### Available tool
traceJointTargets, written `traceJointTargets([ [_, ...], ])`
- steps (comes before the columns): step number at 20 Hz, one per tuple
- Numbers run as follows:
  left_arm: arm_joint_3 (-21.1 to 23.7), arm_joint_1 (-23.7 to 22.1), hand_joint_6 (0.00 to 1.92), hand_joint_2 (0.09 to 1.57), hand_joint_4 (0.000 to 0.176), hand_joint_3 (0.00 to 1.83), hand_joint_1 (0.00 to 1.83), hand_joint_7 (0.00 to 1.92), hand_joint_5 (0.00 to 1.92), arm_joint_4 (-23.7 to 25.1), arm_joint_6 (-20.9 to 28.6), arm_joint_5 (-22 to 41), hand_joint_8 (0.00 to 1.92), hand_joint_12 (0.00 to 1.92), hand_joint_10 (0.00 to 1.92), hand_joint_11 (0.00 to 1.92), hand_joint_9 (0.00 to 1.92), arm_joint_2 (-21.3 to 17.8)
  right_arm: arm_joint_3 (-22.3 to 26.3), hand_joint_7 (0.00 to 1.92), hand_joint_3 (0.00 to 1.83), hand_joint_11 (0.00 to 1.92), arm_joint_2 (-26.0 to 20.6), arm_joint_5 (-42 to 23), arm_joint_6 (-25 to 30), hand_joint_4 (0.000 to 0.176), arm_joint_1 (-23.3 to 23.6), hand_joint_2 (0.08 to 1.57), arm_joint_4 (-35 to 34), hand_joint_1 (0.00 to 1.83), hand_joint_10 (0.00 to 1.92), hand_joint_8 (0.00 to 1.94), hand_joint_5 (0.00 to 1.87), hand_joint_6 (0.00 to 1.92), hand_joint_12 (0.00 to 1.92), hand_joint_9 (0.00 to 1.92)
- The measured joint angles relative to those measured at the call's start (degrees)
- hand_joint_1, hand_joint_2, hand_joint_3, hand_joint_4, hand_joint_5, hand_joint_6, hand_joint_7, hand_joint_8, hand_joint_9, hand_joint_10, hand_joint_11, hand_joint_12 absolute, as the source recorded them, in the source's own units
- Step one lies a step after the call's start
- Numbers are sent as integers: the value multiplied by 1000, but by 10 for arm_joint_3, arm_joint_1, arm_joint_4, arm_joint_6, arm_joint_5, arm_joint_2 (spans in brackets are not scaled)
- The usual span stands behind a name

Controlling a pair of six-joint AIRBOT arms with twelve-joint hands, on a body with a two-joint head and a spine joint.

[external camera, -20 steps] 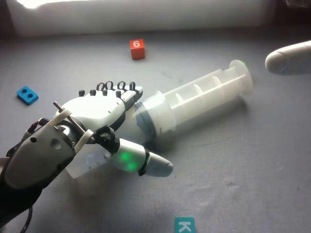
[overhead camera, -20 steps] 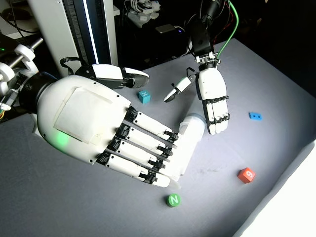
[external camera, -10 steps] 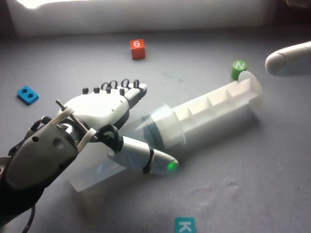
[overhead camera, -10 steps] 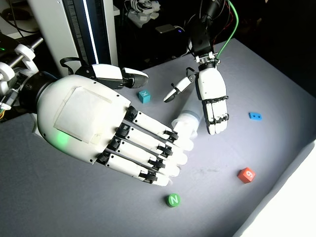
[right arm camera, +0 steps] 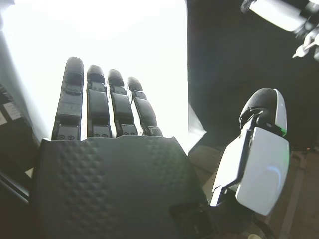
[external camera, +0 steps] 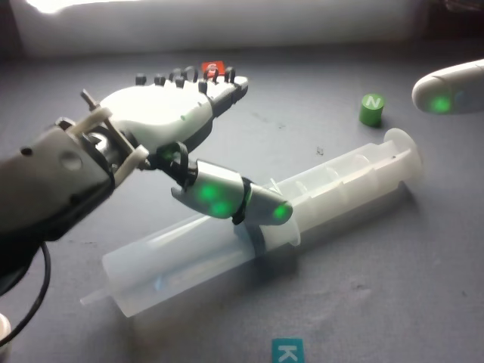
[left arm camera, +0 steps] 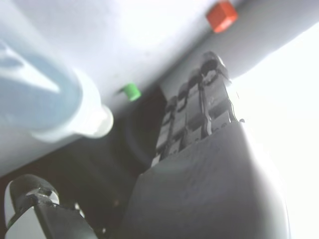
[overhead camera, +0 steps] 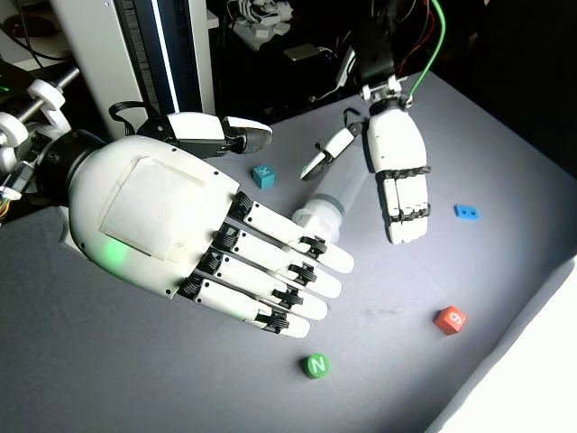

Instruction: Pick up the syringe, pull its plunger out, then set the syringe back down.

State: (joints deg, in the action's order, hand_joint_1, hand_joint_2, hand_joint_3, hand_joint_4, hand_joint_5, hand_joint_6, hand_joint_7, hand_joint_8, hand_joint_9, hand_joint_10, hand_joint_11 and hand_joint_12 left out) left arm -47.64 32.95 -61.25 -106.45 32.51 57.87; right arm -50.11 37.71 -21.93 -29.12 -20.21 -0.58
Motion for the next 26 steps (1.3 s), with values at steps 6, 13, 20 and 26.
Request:
traceJointTargets([
  [6, 34, -72, 6, 709, 0, 12, 305, 172, 111, -37, -66, -66, 9, 42, 8, 189, 186, -32, 0, 114, 1, 0, 0, -1, 0, 0, 0, 741, 0, 258, 9, 7, 46, 6, 565, 141],
  [13, 48, -148, 1919, 1029, 46, 3, 335, 1478, 1331, -35, -92, -177, 1920, 1920, 1920, 1394, 1465, -57, 2, 1324, 10, 1335, 0, -4, 0, 0, 0, 945, 2, 142, 1920, 1940, 1231, 1920, 1921, 1320],
  [20, 53, -201, 1921, 1117, 135, 0, 1325, 1474, 1356, -11, -92, -242, 1921, 1921, 1921, 1488, 1493, -71, 5, 1750, 71, 1921, 0, -5, 0, 40, 0, 1455, 16, 962, 1921, 1941, 1600, 1921, 1921, 1830],
  [26, 53, -218, 1921, 1171, 0, 0, 1285, 1426, 1327, -10, -92, -257, 1921, 1921, 1921, 1379, 1431, -73, 9, 1721, 23, 1898, 0, -9, 0, 175, 0, 1527, 27, 890, 1921, 1941, 1606, 1921, 1921, 1804],
])
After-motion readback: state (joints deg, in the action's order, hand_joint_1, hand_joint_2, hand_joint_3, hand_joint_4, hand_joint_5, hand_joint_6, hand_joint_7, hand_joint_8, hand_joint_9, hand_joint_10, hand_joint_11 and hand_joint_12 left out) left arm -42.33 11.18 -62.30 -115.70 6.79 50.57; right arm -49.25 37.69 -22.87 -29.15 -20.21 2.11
